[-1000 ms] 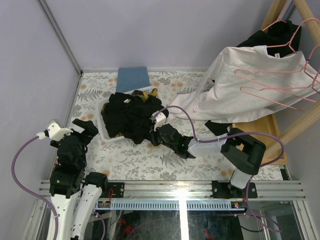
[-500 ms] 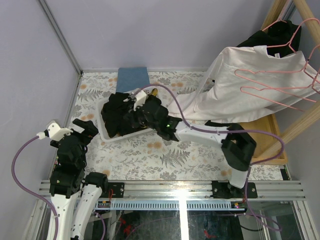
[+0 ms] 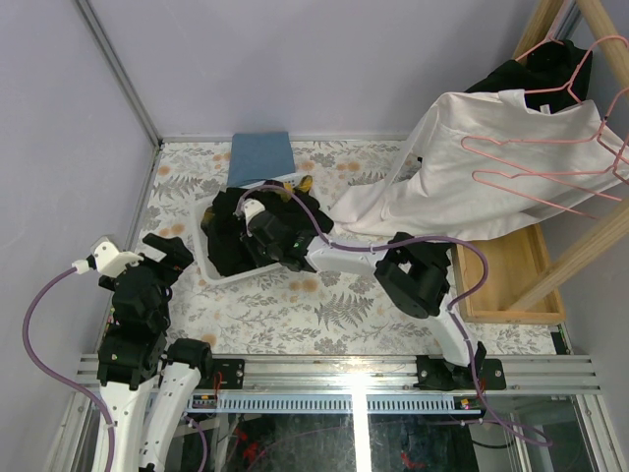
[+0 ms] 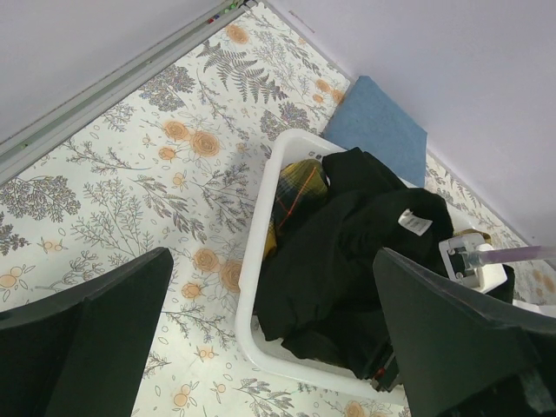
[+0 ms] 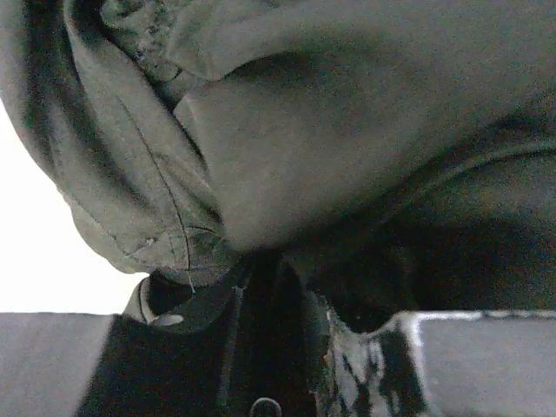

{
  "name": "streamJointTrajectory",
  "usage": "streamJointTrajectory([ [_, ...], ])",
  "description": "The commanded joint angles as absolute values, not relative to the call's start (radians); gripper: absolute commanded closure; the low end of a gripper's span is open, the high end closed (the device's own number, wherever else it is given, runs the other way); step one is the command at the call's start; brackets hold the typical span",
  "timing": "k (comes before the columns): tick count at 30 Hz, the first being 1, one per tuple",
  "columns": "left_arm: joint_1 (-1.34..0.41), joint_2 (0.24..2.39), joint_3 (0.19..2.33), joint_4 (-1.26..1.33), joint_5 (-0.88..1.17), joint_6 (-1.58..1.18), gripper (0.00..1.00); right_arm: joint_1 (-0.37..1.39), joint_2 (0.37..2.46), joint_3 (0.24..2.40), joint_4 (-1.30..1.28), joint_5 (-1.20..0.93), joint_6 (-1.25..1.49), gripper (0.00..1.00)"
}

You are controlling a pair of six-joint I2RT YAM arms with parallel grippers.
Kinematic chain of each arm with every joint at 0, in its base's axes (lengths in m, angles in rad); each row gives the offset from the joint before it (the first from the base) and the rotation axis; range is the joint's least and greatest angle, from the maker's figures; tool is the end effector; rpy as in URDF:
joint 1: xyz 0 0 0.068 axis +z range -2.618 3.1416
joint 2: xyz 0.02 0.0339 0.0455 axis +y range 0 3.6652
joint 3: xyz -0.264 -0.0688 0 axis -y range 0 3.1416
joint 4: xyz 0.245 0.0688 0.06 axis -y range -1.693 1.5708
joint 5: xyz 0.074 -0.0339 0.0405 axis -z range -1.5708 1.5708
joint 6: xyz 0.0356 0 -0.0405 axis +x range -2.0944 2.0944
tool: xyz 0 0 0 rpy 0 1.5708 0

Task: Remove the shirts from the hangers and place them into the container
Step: Place the shirt in the bin.

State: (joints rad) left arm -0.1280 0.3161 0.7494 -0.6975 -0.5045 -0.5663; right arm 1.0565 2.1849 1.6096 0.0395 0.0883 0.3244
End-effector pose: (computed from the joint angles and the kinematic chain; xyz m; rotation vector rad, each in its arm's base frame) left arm 0.0694 0.0084 0.3254 -0.7246 1.6494 -0.0319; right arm 0.2509 0.4377 0.1904 -0.7327 2.0654 0.7196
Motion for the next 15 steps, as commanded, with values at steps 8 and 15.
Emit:
streamJointTrajectory([
  [8,-0.123,0.327,0.754,-0.676,-0.499,-0.550,0.00,1.062,1.882,1.678,-0.166,0.073,0.170,0.38],
  [15,-0.123,0.337,0.754,-0.675,-0.493,-0.549,0.00,1.041,1.704,1.525,-0.075,0.308,0.073,0.22],
])
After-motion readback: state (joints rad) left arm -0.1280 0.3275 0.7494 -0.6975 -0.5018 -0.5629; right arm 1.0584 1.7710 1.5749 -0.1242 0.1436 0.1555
